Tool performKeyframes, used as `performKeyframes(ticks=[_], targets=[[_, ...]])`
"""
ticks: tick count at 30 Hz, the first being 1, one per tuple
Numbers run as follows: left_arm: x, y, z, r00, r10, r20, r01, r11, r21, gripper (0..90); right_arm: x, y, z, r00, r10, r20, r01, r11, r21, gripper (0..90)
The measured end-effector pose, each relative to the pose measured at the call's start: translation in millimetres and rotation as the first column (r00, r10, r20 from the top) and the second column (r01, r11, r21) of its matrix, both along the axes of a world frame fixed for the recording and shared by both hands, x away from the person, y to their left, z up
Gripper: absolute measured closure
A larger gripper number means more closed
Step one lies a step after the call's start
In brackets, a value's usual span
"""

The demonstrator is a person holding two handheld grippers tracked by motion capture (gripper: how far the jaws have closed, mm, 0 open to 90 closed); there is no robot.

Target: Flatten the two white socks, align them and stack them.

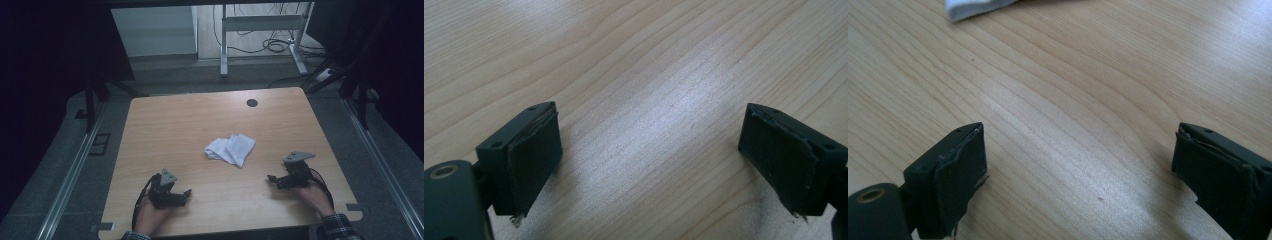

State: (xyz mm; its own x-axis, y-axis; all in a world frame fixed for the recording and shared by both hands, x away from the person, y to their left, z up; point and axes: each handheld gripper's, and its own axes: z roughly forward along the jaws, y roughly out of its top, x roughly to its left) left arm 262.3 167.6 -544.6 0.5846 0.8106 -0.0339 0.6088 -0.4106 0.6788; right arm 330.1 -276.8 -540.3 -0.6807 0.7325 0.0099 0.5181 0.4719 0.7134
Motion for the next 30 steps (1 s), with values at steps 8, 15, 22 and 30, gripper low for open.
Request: performKeyframes(ticks=[8, 15, 22, 30], targets=[[0.3, -0.2, 0.0, 1.0000, 0.001, 0.001, -0.001, 1.0000, -0.001, 10.1, 1.4, 0.0, 6.9, 0.9995, -0.003, 0.032, 0.003, 0.9997, 0.024, 7.0], [0.4, -0.2, 0.0, 1.0000, 0.002, 0.001, -0.002, 1.0000, 0.000, 10.1, 5.3, 3.3, 10.1, 0.9998, 0.017, 0.014, -0.017, 0.9998, 0.013, 8.2], [0.6, -0.3, -0.1, 1.0000, 0.001, 0.001, -0.001, 1.0000, 0.000, 10.1, 9.5, 7.7, 13.9, 0.9995, 0.032, 0.000, -0.032, 0.9994, 0.011, 8.3], [0.6, -0.3, -0.1, 1.0000, 0.001, 0.001, -0.001, 1.0000, 0.000, 10.2, 19.2, 12.7, 19.3, 0.9986, 0.022, -0.048, -0.021, 0.9994, 0.026, 9.0]])
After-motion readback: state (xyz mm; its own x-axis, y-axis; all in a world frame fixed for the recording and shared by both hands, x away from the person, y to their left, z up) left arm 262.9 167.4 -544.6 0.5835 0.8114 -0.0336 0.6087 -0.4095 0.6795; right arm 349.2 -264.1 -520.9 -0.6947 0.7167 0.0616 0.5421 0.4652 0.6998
